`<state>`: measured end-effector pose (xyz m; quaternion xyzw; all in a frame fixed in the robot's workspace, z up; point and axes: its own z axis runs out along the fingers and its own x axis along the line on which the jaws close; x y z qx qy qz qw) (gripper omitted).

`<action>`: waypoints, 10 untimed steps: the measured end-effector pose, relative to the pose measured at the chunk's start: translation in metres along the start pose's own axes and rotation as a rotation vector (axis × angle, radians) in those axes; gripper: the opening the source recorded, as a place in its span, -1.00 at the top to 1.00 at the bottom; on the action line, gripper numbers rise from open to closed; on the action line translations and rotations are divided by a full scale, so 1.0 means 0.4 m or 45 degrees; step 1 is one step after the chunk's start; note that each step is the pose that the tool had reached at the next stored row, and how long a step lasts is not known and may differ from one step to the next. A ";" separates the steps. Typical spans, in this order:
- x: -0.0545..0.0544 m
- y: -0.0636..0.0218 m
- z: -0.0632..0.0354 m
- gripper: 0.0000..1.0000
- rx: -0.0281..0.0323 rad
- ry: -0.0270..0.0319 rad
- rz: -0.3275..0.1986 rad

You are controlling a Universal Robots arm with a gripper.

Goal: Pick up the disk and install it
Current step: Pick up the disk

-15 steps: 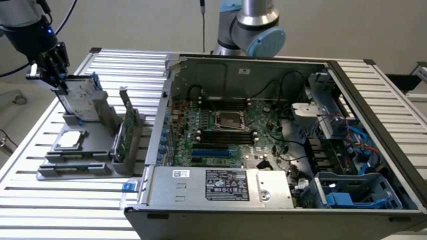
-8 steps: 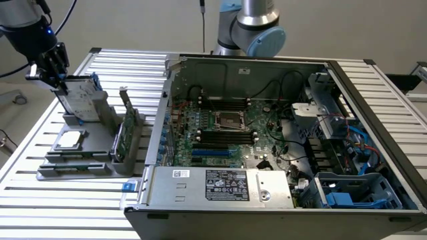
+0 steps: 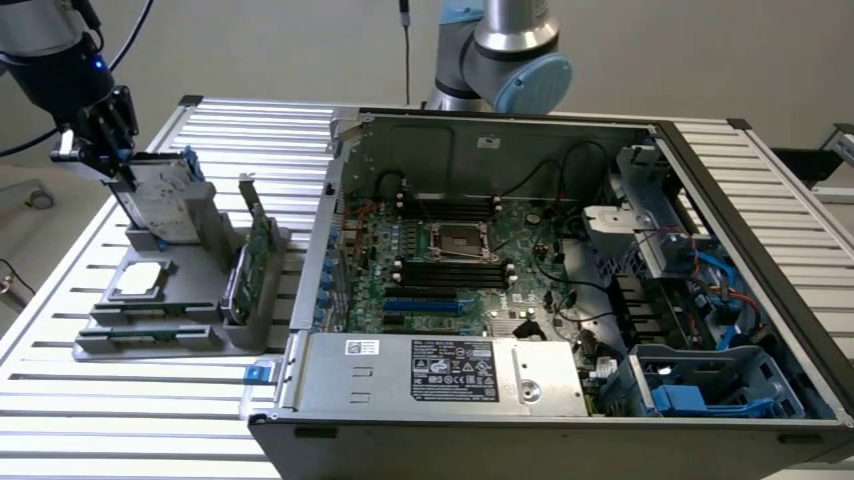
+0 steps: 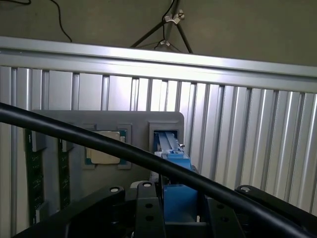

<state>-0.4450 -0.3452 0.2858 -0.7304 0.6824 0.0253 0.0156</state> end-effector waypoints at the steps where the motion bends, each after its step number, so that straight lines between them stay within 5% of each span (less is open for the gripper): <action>1: 0.001 0.000 0.000 0.33 0.0001 -0.0006 0.001; 10: 0.009 -0.001 0.000 0.34 0.0010 -0.0057 0.004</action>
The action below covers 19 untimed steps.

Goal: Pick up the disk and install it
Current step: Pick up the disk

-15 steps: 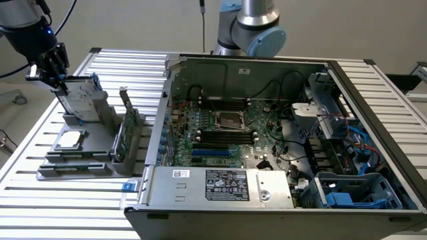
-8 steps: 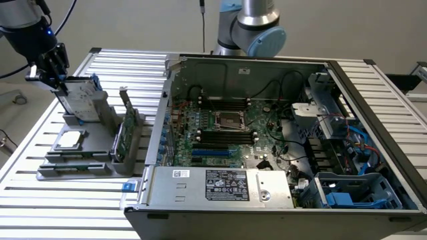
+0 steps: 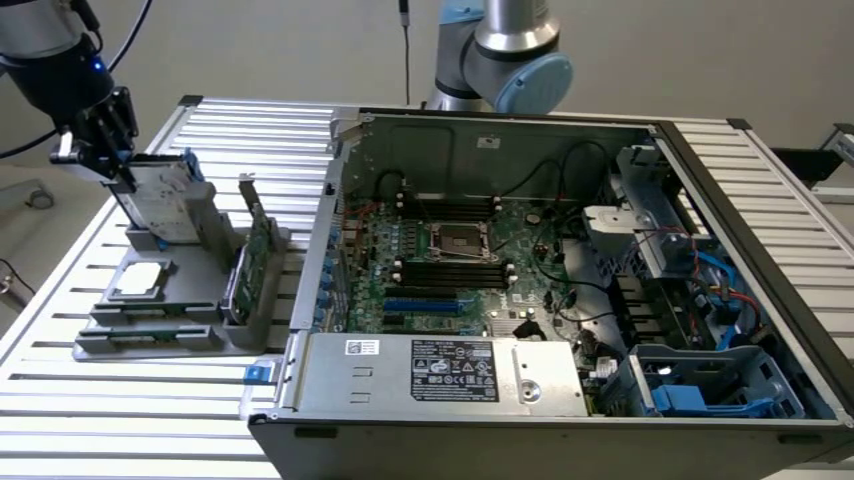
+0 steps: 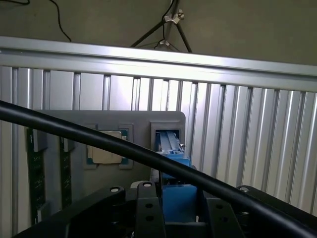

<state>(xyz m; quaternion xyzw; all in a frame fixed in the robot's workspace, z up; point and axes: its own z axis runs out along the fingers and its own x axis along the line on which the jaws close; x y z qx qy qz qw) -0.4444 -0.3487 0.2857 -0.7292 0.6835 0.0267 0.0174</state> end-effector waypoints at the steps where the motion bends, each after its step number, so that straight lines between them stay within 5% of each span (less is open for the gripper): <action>1: 0.003 0.000 0.000 0.34 -0.0001 -0.0004 0.000; 19: 0.010 0.000 -0.001 0.35 0.0000 -0.0021 0.001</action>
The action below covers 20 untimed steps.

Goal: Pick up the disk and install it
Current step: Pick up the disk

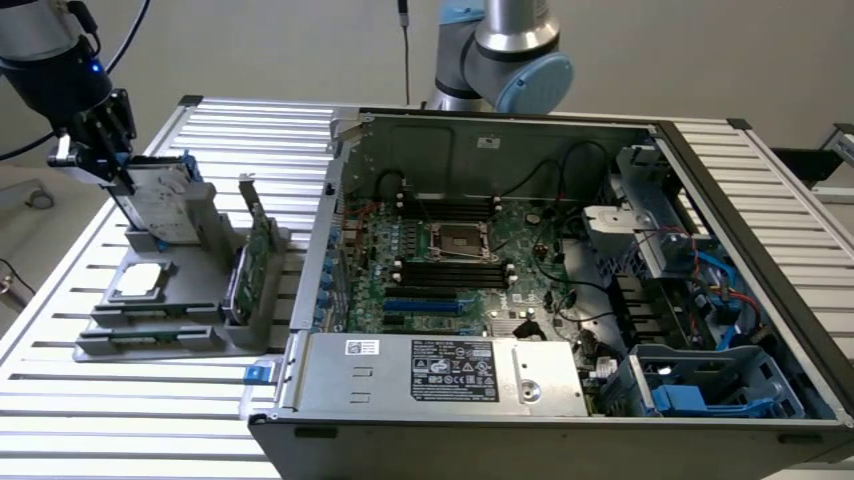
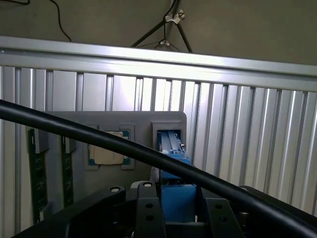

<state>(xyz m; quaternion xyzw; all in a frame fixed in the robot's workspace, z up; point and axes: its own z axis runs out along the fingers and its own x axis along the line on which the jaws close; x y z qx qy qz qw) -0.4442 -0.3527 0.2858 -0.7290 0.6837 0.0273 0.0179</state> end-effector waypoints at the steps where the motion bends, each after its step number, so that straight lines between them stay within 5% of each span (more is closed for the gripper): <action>1: 0.000 0.000 0.000 0.35 0.0000 0.0000 0.000; 10: 0.000 0.000 -0.007 0.35 0.0002 0.0000 0.000; 20: -0.008 0.001 -0.111 0.35 -0.0043 -0.0002 0.000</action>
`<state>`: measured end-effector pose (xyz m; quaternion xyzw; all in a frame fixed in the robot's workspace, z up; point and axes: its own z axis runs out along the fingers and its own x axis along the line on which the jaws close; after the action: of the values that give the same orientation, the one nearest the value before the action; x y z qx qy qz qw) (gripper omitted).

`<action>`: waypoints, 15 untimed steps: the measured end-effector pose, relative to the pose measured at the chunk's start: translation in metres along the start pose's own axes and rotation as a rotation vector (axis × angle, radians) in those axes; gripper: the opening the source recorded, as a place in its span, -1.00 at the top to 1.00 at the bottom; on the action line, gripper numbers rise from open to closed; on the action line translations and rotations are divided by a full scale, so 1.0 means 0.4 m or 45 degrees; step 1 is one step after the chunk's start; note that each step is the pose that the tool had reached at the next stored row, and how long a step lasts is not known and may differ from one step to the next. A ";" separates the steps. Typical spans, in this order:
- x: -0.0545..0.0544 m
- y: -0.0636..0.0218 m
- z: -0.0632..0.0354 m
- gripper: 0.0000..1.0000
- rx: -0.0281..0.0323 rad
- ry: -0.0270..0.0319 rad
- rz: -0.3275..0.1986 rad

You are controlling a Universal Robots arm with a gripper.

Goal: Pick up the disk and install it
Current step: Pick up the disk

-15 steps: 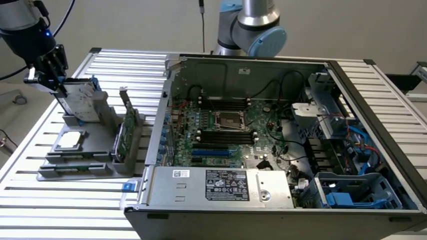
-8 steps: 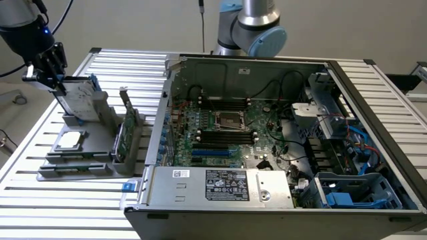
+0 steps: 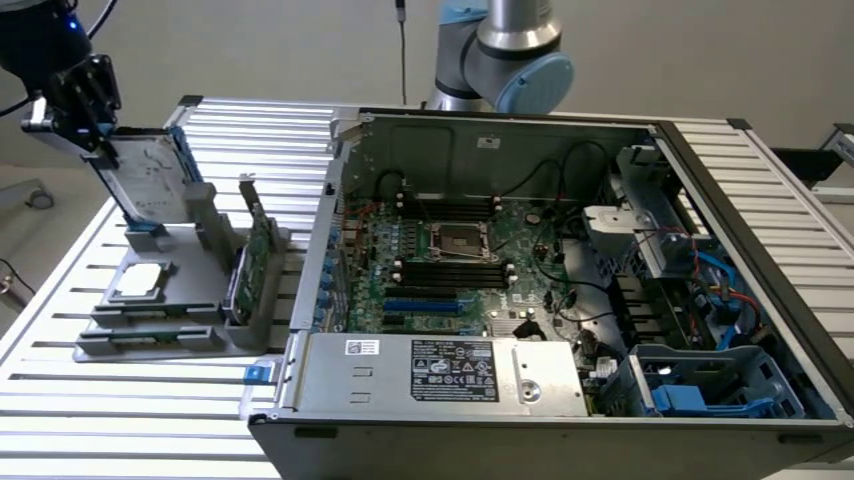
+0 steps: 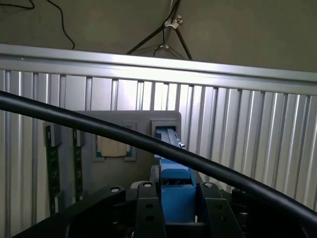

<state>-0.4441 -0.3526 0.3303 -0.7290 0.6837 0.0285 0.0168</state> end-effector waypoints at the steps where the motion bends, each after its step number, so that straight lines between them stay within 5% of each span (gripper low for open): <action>1: -0.001 0.000 -0.011 0.35 -0.0001 0.0000 0.000; 15: -0.021 -0.001 -0.166 0.35 -0.0004 0.0002 -0.003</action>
<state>-0.4430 -0.3486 0.3972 -0.7297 0.6829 0.0286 0.0167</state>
